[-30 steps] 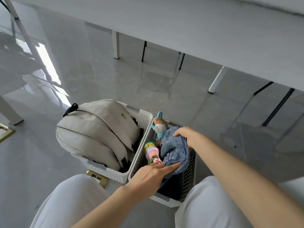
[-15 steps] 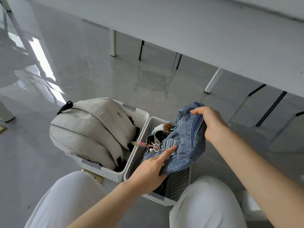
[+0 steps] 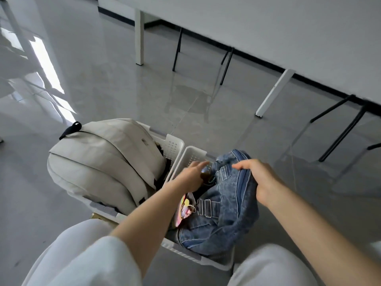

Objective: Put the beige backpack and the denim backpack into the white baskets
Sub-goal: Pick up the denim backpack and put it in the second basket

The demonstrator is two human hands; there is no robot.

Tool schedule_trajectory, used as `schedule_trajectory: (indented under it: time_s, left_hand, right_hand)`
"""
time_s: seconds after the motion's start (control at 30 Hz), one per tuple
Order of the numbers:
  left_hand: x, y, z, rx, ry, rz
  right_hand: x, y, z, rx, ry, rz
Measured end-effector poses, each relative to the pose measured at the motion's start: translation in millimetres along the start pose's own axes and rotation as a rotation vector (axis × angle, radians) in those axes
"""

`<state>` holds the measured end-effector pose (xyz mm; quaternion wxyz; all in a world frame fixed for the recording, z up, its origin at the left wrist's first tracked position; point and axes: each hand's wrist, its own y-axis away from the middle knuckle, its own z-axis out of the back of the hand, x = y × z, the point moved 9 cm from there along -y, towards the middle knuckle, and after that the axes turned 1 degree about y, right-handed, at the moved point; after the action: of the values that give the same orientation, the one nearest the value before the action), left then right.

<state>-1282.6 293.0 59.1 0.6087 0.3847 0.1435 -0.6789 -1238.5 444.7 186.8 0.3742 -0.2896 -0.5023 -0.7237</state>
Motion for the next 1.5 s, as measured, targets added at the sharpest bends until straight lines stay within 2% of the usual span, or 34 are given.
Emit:
schedule_trajectory:
  time_s: [0.1,0.27,0.4,0.47,0.57,0.67,0.7,0.8,0.83,0.93,1.03,1.1,1.17,1.27,1.33,1.4,1.43,1.5]
  left_hand:
    - [-7.7,-17.7,-31.1,0.136,-0.018,-0.039]
    - [-6.1,-4.2,-47.4,0.208,0.121,0.098]
    - [-0.2,15.2,-55.8,0.337,0.169,0.166]
    - [-16.1,27.9,-39.5,0.341,0.301,0.138]
    - [-52.1,56.8,-1.7,0.246,0.587,-0.065]
    - [-61.2,89.6,12.1,0.2,0.799,-0.095]
    - [-56.4,94.2,11.4,0.147,0.734,-0.078]
    - [-50.7,106.8,8.0,-0.071,0.176,-0.031]
    - [-51.2,108.4,9.8,-0.154,0.116,-0.035]
    - [-49.9,115.7,38.8,-0.34,0.279,-0.104]
    - [-19.8,119.4,65.2,-0.359,0.589,-0.081]
    - [1.0,120.6,73.3,-0.361,0.711,-0.038]
    - [10.3,121.5,73.9,-0.358,0.68,-0.016]
    - [-10.9,120.9,69.7,-0.293,0.543,-0.142]
    - [-21.8,119.4,71.8,-0.357,0.416,-0.191]
    - [-22.2,115.7,75.0,-0.442,0.435,-0.214]
    - [-21.2,114.9,75.6,-0.463,0.467,-0.217]
    - [-18.8,114.2,76.5,-0.498,0.488,-0.212]
  right_hand:
    - [-6.2,-0.8,8.5,0.006,-0.012,-0.015]
    - [-13.7,-8.2,16.4,0.013,-0.029,-0.033]
    - [-10.4,-18.4,7.7,-0.001,-0.193,-0.047]
    - [-4.4,-29.8,3.7,-0.013,-0.278,-0.052]
    - [6.3,-47.8,-5.4,-0.01,-0.388,-0.067]
    - [12.4,-60.9,-14.3,-0.021,-0.42,-0.078]
    - [12.7,-66.7,-15.8,-0.03,-0.416,-0.078]
    - [18.5,-70.5,-18.0,-0.04,-0.422,-0.066]
    - [23.0,-68.7,-16.5,-0.046,-0.425,-0.049]
    - [35.1,-66.3,-15.6,-0.059,-0.453,0.006]
    - [39.7,-59.3,-32.7,0.006,-0.437,0.034]
    - [39.2,-52.8,-52.9,0.05,-0.365,0.041]
    - [40.4,-48.2,-69.3,0.06,-0.267,0.078]
    - [43.9,-42.5,-86.6,0.128,-0.111,0.139]
    - [43.1,-38.1,-93.1,0.212,-0.047,0.186]
    - [34.5,-34.6,-92.4,0.272,0.039,0.227]
    - [25.5,-34.3,-91.2,0.301,0.085,0.214]
    - [-1.2,-33.4,-90.0,0.394,0.136,0.072]
